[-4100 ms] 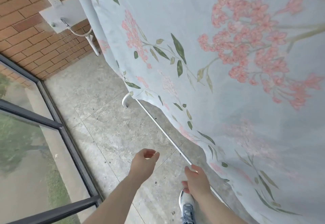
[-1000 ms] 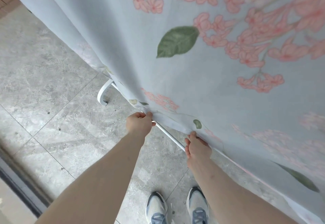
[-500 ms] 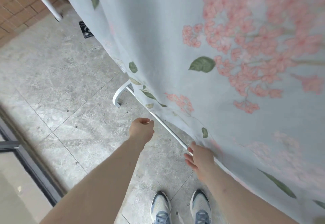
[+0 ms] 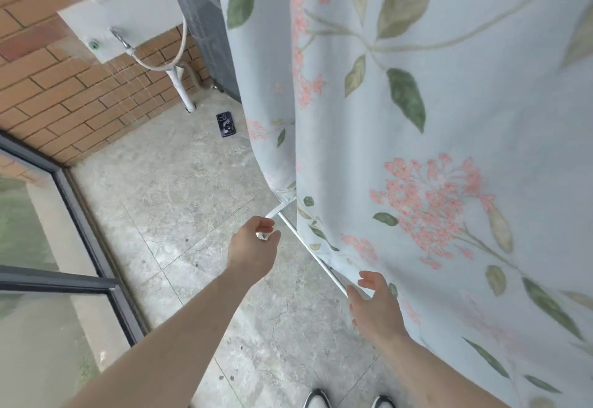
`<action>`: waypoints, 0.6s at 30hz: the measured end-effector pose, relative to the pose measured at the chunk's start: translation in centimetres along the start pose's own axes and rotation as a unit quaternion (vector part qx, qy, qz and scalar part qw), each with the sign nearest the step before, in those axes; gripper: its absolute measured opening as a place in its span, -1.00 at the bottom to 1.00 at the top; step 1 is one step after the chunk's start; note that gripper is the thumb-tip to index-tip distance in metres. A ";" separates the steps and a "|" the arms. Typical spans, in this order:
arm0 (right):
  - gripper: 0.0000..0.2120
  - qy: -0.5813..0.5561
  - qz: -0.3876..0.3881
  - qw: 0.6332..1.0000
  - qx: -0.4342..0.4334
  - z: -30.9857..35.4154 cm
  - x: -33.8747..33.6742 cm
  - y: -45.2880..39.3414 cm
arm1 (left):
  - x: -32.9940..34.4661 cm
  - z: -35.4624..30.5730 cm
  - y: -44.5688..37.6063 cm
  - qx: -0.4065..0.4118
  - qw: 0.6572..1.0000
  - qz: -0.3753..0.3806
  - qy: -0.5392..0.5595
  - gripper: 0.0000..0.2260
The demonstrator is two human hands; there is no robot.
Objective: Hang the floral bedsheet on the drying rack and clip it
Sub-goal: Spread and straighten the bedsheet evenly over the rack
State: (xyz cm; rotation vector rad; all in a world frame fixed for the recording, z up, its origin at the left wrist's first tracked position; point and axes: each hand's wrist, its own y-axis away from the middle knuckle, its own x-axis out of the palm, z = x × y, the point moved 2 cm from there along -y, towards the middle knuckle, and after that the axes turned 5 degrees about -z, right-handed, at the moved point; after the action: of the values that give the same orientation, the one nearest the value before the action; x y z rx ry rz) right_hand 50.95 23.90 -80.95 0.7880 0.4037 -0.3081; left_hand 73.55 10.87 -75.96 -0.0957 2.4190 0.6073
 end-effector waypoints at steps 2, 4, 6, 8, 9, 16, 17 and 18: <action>-0.69 -0.004 -0.003 1.000 -0.003 0.4 -1.1 1.6 | -1.3 -0.8 1.8 0.002 1.000 0.014 -0.004 -0.86; -0.68 -0.012 -0.010 1.000 0.007 0.6 -3.2 5.4 | -2.9 -2.2 5.3 0.009 0.999 0.042 -0.019 -0.86; -0.66 -0.023 -0.024 0.999 0.032 0.4 -6.0 9.7 | -3.8 -3.9 9.6 0.017 0.995 0.091 -0.047 -0.85; -0.64 -0.020 -0.027 0.999 0.032 -0.5 -7.8 12.6 | -3.9 -4.5 13.1 0.028 0.988 0.131 -0.072 -0.85; -0.64 -0.017 -0.033 0.999 0.040 -1.2 -9.0 14.6 | -3.8 -4.9 15.2 0.032 0.984 0.154 -0.080 -0.85; -0.66 -0.030 -0.090 0.990 0.108 -5.4 -17.5 28.3 | -3.4 -7.8 29.4 0.094 0.951 0.269 -0.119 -0.87; -0.64 -0.031 -0.098 0.988 0.113 -6.3 -18.4 29.4 | -3.3 -7.9 30.7 0.103 0.947 0.276 -0.126 -0.87; -0.62 -0.035 -0.108 0.986 0.118 -7.3 -19.4 30.5 | -3.2 -8.2 32.2 0.121 0.941 0.284 -0.138 -0.87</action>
State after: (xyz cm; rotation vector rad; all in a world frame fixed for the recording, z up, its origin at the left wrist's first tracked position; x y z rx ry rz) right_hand 44.77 51.91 -57.71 0.9640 0.3905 -0.5936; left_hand 64.59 35.66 -55.49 0.7638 2.2102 0.5171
